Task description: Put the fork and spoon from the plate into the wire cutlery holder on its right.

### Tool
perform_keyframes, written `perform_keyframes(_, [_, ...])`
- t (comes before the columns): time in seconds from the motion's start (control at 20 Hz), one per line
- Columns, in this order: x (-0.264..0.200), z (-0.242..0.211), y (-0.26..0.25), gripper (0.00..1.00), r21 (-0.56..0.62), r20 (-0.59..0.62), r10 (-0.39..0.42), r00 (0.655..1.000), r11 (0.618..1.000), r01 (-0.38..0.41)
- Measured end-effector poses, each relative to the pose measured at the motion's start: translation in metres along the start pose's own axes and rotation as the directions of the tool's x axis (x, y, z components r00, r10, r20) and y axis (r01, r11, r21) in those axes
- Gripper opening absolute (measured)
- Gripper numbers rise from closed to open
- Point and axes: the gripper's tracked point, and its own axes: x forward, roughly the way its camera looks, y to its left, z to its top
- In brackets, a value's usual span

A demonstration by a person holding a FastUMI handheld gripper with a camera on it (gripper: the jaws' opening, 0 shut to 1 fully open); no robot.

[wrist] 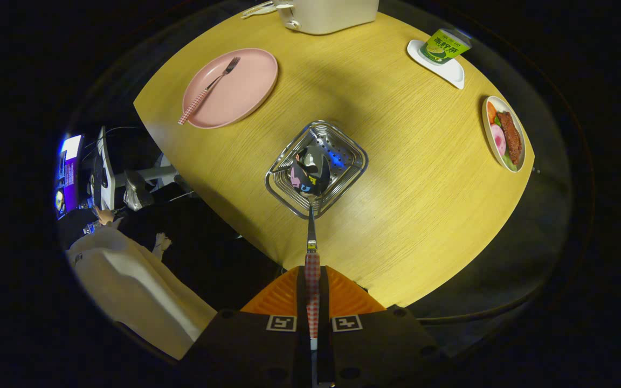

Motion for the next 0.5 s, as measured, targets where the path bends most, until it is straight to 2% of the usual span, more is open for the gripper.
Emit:
perform_keyframes(0.2, [0.014,0.012,-0.006,0.11,0.031,-0.104,0.048,0.993,0.998,-0.045])
perform_keyframes(0.5, [0.027,0.037,-0.007,0.13,0.083,-0.125,0.069,0.99,0.995,-0.059])
